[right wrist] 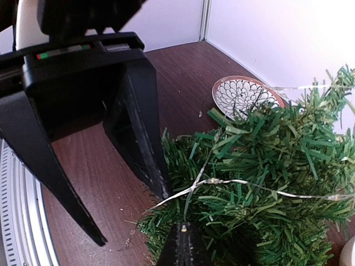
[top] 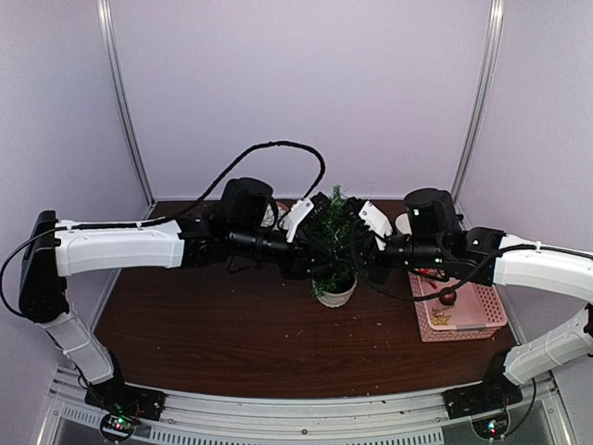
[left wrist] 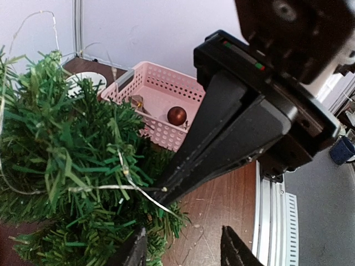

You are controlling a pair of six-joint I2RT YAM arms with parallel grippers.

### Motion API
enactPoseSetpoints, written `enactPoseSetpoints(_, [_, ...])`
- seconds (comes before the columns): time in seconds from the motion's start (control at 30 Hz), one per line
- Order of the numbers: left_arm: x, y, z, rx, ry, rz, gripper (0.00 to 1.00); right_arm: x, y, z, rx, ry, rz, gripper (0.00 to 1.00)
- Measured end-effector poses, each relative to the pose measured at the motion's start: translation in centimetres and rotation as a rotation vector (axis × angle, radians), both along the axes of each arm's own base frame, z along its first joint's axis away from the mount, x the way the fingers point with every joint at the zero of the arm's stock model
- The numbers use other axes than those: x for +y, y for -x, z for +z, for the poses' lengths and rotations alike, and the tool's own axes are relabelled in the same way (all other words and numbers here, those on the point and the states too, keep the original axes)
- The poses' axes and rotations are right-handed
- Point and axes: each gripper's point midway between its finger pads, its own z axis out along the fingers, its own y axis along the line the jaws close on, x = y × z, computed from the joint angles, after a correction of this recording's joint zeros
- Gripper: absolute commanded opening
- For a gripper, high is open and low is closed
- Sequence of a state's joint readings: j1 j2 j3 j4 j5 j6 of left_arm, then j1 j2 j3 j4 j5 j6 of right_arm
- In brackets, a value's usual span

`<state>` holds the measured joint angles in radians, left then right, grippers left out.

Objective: Decorate the small christmas tree

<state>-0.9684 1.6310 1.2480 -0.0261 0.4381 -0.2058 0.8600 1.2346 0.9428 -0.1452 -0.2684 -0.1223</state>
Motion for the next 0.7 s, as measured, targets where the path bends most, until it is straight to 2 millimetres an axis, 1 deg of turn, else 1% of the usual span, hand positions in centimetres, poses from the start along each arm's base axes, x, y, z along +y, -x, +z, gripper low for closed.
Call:
enactPoseSetpoints(0.07, [-0.5, -0.1, -0.4, 0.012, -0.004, -0.004, 0.41, 0.0, 0.0, 0.0, 0.0, 0.0, 0.0, 0.0])
enactPoseSetpoints(0.1, [-0.8, -0.2, -0.6, 0.019, -0.005, -0.005, 0.37, 0.0, 0.0, 0.0, 0.0, 0.0, 0.0, 0.0])
enactPoseSetpoints(0.13, [-0.9, -0.3, -0.6, 0.024, -0.005, -0.005, 0.32, 0.0, 0.0, 0.0, 0.0, -0.001, 0.0, 0.0])
enactPoseSetpoints(0.27, [-1.2, -0.5, -0.4, 0.038, 0.006, 0.009, 0.03, 0.0, 0.0, 0.0, -0.001, -0.001, 0.0, 0.0])
enactPoseSetpoints(0.3, [-1.2, -0.7, -0.3, 0.032, 0.009, 0.014, 0.0, 0.0, 0.0, 0.0, -0.001, 0.0, 0.0, 0.0])
enactPoseSetpoints(0.47, [-0.6, -1.0, 0.0, 0.02, -0.002, 0.049, 0.0, -0.1, 0.0, 0.0, -0.002, 0.005, -0.005, 0.0])
enactPoseSetpoints(0.57, [0.8, -1.1, 0.5, 0.008, -0.016, 0.083, 0.0, -0.6, 0.0, 0.1, -0.007, 0.014, -0.018, 0.0])
enactPoseSetpoints(0.7, [2.5, -1.8, 2.1, -0.016, -0.012, 0.123, 0.0, -1.3, 0.2, 0.7, -0.015, 0.017, -0.035, 0.0])
